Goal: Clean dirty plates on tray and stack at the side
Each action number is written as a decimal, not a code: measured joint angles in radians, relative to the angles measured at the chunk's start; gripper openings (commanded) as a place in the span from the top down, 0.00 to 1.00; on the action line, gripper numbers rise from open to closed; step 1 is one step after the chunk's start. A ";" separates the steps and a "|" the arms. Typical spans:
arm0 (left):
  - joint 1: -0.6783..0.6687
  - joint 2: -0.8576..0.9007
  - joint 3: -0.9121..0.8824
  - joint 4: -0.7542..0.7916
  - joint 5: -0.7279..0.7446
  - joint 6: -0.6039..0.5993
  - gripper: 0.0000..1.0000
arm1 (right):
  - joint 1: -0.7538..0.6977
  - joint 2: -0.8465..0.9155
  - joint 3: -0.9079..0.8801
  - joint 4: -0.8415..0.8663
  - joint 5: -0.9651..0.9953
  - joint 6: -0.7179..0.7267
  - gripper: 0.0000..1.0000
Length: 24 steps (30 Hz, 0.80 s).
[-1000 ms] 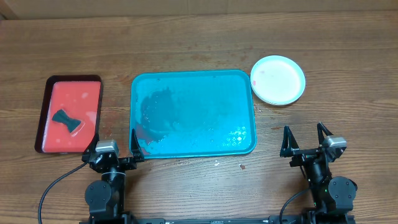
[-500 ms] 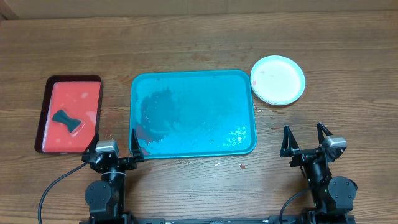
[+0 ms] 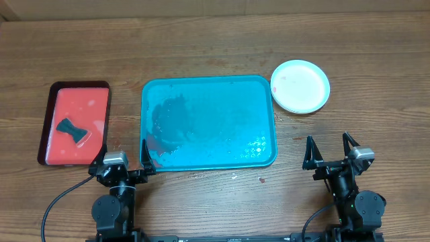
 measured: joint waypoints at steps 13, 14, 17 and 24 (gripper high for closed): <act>0.000 0.000 0.000 0.000 0.000 0.000 0.00 | 0.000 0.000 0.000 -0.003 0.024 -0.042 0.00; 0.000 0.000 0.000 0.000 0.000 0.000 0.00 | 0.000 0.000 0.000 -0.004 0.027 -0.057 0.00; 0.000 0.000 0.000 0.000 0.000 0.000 0.00 | 0.000 0.000 0.000 -0.004 0.031 -0.115 0.00; 0.000 0.000 0.000 0.000 0.000 0.000 0.00 | 0.000 0.000 0.000 -0.005 0.038 -0.185 0.00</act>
